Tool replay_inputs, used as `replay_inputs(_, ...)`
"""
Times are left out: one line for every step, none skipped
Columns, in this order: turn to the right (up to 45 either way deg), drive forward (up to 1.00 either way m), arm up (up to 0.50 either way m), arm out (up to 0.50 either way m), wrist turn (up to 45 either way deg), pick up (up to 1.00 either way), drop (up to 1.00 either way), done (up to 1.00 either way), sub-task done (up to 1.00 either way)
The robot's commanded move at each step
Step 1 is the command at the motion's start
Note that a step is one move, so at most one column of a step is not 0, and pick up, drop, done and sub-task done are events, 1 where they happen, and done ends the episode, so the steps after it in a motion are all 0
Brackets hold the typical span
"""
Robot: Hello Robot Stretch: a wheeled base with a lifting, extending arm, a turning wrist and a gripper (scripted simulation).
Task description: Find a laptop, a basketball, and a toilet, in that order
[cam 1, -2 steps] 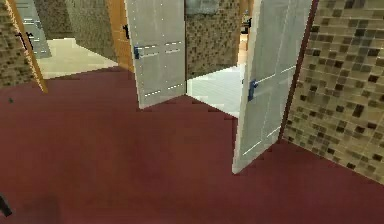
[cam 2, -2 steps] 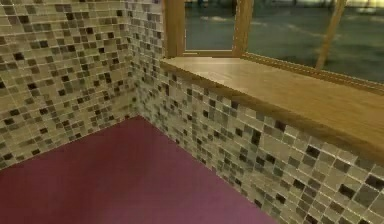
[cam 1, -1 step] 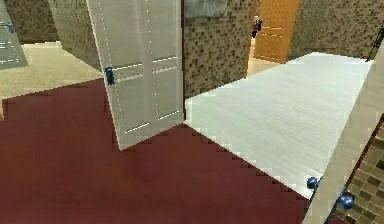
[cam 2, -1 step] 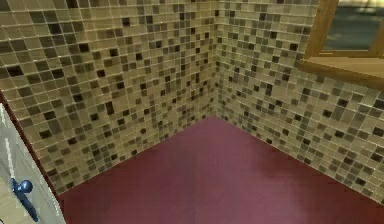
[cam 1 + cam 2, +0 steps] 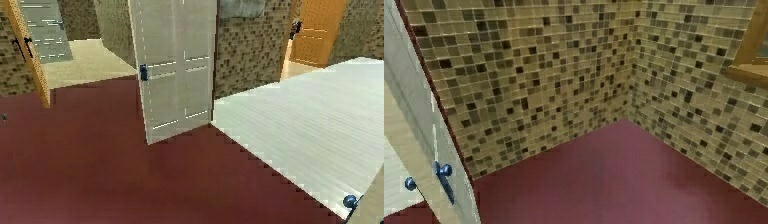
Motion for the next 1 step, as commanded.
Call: replay_inputs(0.0, 0.35, 0.00, 0.00, 0.0, 0.00, 0.00, 0.00, 0.00)
